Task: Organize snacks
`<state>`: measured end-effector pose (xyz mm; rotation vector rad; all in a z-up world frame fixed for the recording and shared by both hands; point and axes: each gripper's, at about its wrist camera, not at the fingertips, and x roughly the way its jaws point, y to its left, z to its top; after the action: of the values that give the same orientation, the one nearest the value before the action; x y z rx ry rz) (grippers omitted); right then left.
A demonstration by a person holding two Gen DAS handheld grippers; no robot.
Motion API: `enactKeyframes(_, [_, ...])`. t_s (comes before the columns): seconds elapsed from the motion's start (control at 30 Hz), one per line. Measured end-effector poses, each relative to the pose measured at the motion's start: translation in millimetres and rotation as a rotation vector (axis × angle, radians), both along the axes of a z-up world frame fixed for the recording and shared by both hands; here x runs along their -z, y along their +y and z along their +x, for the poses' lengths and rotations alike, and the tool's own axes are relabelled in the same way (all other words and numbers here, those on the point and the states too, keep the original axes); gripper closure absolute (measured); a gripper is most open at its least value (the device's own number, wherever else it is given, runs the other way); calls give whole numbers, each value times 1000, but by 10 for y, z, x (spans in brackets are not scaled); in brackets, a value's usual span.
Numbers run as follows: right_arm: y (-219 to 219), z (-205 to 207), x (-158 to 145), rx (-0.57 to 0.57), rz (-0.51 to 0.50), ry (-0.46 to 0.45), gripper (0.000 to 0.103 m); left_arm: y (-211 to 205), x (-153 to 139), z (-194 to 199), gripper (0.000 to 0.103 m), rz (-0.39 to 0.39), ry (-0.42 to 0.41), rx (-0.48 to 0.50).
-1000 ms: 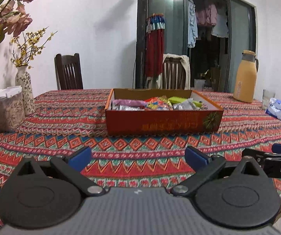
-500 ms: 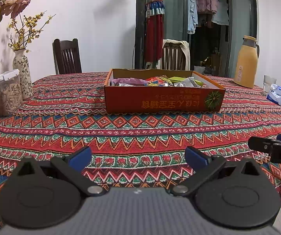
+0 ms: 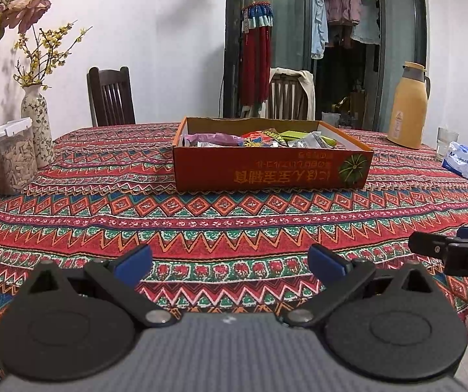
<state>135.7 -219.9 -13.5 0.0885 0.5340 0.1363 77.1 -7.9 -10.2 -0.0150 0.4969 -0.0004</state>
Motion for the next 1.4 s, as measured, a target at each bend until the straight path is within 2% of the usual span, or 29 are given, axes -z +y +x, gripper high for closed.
enactKeyframes(1.4, [9, -10, 5, -1, -2, 4, 0, -27, -2, -6, 0, -3, -2, 14])
